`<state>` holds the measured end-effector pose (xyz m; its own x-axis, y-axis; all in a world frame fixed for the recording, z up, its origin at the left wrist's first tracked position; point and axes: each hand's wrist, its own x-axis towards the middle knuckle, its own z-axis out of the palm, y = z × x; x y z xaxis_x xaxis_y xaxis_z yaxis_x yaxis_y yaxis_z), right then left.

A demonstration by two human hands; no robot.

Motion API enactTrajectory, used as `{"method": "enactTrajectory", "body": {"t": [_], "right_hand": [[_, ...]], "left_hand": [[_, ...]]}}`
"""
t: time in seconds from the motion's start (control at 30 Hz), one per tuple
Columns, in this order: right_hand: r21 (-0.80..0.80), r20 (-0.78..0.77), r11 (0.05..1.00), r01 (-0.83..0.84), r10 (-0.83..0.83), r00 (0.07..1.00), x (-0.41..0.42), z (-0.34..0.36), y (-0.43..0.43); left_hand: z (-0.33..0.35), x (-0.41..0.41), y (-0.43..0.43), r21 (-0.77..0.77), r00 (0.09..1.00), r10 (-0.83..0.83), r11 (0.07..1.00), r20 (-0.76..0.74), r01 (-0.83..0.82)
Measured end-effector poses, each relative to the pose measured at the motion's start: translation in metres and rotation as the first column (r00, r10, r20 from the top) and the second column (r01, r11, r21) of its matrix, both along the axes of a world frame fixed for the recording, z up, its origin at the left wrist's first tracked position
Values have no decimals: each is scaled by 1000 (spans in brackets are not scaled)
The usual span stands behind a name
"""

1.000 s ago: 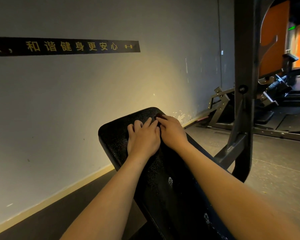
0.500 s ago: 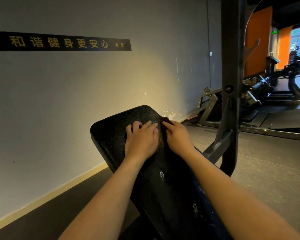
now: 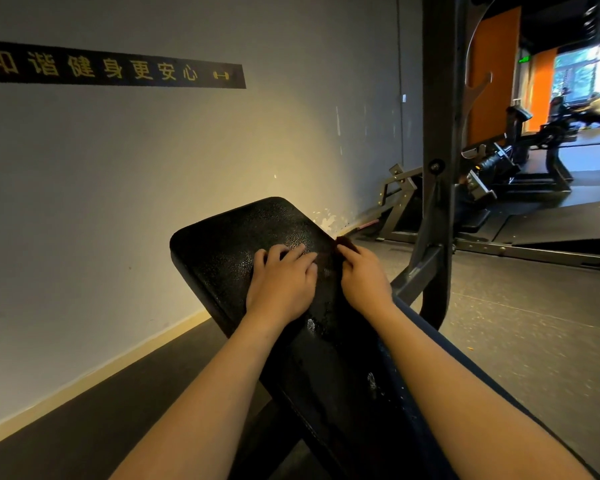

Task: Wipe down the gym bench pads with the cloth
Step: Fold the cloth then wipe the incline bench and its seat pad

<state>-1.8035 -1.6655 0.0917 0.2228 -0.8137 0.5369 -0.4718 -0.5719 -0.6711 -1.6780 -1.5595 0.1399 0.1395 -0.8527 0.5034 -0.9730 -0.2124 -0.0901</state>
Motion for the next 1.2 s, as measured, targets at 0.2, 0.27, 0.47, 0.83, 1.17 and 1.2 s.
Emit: {"method": "enactTrajectory", "body": {"t": [0.2, 0.27, 0.47, 0.83, 1.17, 1.2], "right_hand": [[-78, -8, 995, -64, 63, 998, 14, -9, 40], [-129, -45, 983, -129, 124, 991, 8, -13, 41], [5, -19, 999, 32, -32, 999, -9, -9, 32], [-5, -64, 996, -85, 84, 994, -17, -20, 55], [-73, -73, 982, -176, 171, 983, -13, -22, 62], [-36, -71, 991, -129, 126, 989, -13, -20, 56]], "left_hand": [[-6, -7, 5, -18, 998, 31, 999, 52, -31], [-6, -9, 8, -28, 1000, 14, 1000, 14, -14], [-19, -12, 33, -62, 999, -28, 998, -29, 26], [-23, -15, 44, -80, 999, -31, 996, -38, 28], [-27, -19, 43, -72, 999, -13, 997, -48, 10], [-27, -19, 43, -71, 999, -11, 997, -48, 8]]}}
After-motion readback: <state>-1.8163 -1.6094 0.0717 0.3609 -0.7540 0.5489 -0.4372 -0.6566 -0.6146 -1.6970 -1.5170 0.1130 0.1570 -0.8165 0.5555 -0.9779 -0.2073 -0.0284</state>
